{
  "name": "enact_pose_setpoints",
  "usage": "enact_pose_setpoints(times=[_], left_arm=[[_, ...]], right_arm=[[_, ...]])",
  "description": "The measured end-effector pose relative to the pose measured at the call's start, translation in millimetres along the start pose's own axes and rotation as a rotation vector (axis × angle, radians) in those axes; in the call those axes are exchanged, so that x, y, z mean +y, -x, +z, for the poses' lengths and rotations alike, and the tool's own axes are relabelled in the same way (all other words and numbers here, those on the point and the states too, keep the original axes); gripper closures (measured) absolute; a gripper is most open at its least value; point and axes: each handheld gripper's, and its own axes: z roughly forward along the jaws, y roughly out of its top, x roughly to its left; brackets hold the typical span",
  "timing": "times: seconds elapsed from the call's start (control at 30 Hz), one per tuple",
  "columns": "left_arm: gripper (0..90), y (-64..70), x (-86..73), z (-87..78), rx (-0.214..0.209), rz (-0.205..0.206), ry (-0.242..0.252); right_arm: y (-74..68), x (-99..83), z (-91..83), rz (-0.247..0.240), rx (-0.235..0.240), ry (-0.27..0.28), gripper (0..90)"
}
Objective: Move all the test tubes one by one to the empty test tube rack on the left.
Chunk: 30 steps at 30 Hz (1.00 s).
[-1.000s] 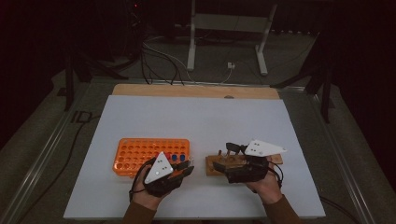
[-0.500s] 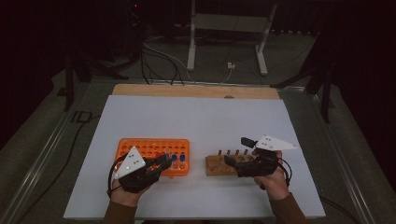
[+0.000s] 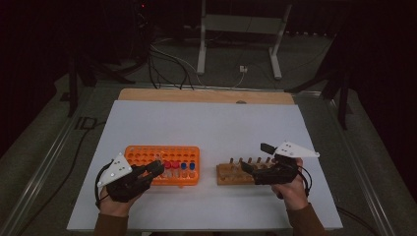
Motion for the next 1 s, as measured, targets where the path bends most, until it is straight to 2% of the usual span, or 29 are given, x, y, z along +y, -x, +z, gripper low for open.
enact_pose_setpoints(times=[0.13, 0.27, 0.5, 0.73, 1.0], left_arm=[[76.6, -1.0, -3.9, 3.8, 0.061, 0.01, -0.012], [76.6, -3.2, -7.7, 6.7, 0.085, 0.009, -0.015], [76.6, -9.5, -15.5, 13.3, 0.107, 0.004, -0.029], [76.6, -15.4, -23.7, 22.3, 0.104, -0.031, -0.05], [76.5, -13.2, -29.0, 30.2, 0.097, -0.032, -0.122]], right_arm=[[0.0, -0.2, -0.1, 0.0, -0.001, 0.003, 0.0], [0.2, -0.2, -0.5, 0.0, -0.004, 0.006, 0.0], [-0.4, -0.6, 0.0, -0.002, -0.004, 0.005, 0.0], [-0.9, -1.3, 1.1, 0.001, -0.003, -0.001, 0.0], [-0.1, -2.7, 2.0, 0.004, -0.003, -0.007, 0.0]])
